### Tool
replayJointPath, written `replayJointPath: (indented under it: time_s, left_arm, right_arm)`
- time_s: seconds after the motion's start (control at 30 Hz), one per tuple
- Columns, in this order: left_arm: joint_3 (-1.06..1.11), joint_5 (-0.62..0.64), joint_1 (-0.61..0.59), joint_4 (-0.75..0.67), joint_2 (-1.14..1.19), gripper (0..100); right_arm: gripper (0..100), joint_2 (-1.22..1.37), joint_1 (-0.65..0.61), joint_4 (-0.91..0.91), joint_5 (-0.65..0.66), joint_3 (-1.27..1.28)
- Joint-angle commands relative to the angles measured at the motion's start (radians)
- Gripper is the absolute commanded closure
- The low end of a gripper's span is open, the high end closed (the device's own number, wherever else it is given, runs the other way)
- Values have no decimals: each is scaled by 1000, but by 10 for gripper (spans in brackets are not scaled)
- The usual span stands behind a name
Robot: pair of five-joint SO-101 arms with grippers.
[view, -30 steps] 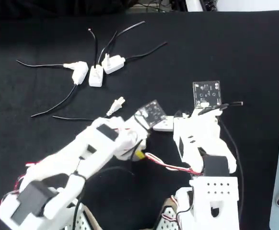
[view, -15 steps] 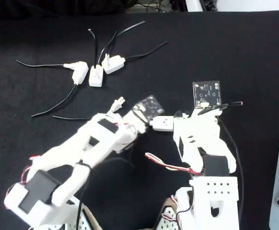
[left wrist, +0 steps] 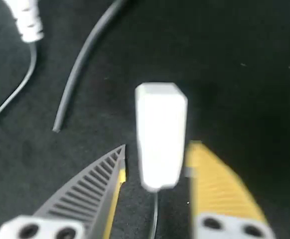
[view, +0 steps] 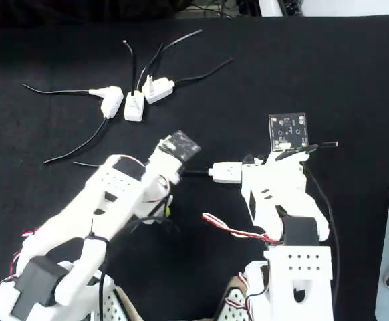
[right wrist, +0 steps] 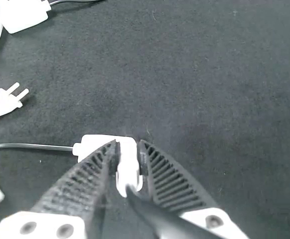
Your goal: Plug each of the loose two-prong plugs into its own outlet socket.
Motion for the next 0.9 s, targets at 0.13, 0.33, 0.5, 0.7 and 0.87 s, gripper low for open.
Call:
replayJointPath:
  time_s: [0.13,0.33,0.5,0.7,0.87]
  left_arm:
    - [-151,-41,-225,-9,-8,688]
    - [-162,-80,-314,-38,-20,687]
    - [-199,-75,-314,101,-77,689]
    - [-154,-72,-397,184,-279,747]
    - [-27,-40,-558,186,-443,748]
  right_arm:
    - [986,-10,11,-14,8,-47]
    - [986,-10,-41,-14,8,-36]
    - [986,-10,-100,-14,8,-36]
    - [979,-8,-247,-49,8,-45]
    - [976,-7,-391,-78,9,-41]
